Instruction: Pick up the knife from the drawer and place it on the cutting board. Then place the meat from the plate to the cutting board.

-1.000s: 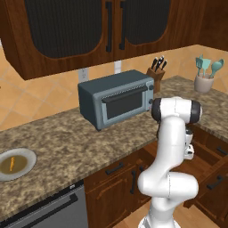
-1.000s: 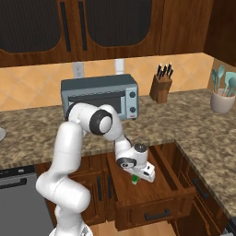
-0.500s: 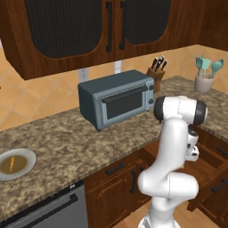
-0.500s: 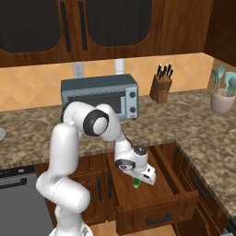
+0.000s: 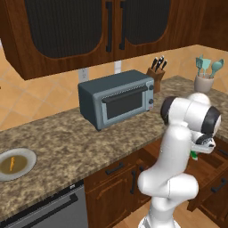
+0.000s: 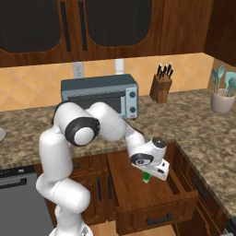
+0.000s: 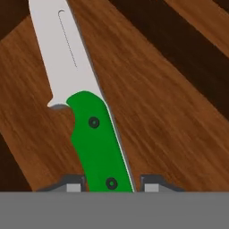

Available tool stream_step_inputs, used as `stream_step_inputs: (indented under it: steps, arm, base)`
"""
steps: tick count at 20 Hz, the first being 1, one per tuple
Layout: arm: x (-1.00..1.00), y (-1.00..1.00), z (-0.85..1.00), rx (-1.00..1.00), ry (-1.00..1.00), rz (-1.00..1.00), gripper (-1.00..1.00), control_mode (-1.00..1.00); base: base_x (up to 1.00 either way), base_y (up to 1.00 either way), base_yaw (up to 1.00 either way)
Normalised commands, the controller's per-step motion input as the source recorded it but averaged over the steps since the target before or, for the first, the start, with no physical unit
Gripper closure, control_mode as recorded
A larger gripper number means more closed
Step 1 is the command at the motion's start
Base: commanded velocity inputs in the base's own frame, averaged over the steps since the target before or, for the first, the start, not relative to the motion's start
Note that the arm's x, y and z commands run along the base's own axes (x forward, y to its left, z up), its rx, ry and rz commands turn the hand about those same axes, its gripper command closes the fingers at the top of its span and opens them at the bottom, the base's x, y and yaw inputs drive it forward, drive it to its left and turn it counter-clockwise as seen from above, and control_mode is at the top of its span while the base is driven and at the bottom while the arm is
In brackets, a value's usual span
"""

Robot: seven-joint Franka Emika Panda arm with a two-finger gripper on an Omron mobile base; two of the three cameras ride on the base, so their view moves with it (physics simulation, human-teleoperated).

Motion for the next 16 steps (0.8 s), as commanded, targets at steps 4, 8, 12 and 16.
stream_step_inputs:
  steps: [4, 8, 12, 16]
  arm:
    - [0.04, -0.34, 1.0, 0.0, 0.06, 0.08, 1.0, -1.0]
    - [-0.04, -0.01, 0.98, 0.04, 0.04, 0.05, 1.0, -1.0]
    - [-0.21, 0.33, 0.99, 0.03, -0.03, -0.03, 1.0, -1.0]
    - [-0.09, 0.37, 1.0, 0.02, -0.02, -0.01, 1.0, -1.0]
  base:
    - [0.0, 0.0, 0.0]
    - [0.0, 0.0, 0.0]
    - [0.0, 0.0, 0.0]
    - [0.0, 0.0, 0.0]
